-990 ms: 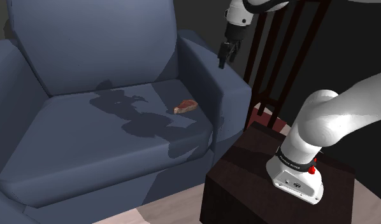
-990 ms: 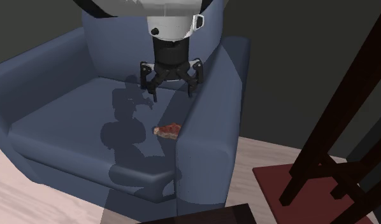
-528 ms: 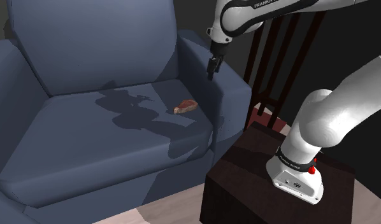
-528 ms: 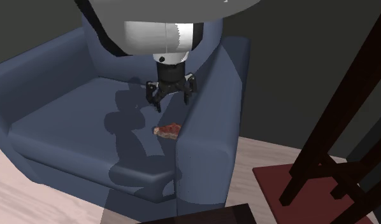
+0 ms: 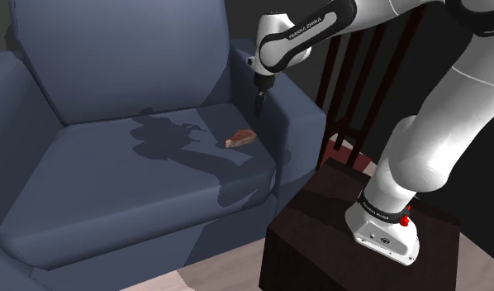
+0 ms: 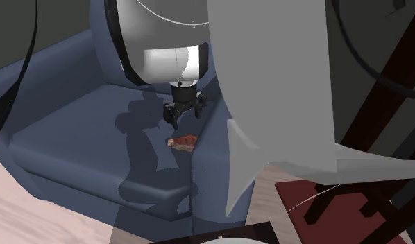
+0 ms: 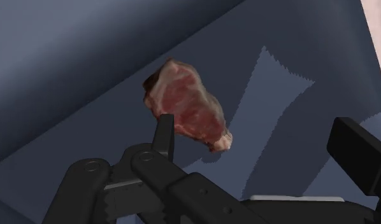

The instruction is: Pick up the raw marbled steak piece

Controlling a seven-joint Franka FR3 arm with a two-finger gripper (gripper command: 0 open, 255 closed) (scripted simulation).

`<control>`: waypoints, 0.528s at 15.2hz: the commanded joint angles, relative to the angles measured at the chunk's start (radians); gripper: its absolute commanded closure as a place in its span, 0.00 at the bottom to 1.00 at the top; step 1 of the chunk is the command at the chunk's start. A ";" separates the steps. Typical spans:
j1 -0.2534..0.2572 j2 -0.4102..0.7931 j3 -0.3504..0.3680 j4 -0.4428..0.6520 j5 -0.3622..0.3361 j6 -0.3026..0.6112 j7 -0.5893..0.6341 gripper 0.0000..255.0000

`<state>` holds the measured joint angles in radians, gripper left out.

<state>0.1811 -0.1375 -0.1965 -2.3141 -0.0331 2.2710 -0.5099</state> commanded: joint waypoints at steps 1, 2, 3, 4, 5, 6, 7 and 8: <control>0.011 0.082 -0.001 0.031 0.012 0.049 -0.060 0.00; 0.015 0.121 0.000 0.048 0.019 0.069 -0.089 0.00; 0.017 0.159 0.002 0.067 0.026 0.087 -0.118 0.00; 0.020 0.198 0.005 0.087 0.032 0.105 -0.146 0.00; 0.021 0.236 0.009 0.107 0.039 0.121 -0.174 0.00; 0.022 0.274 0.014 0.129 0.044 0.137 -0.201 0.00; 0.022 0.312 0.019 0.151 0.049 0.151 -0.227 0.00; 0.021 0.350 0.026 0.175 0.053 0.165 -0.252 0.00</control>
<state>0.2033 0.1731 -0.1765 -2.1669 0.0146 2.4238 -0.7312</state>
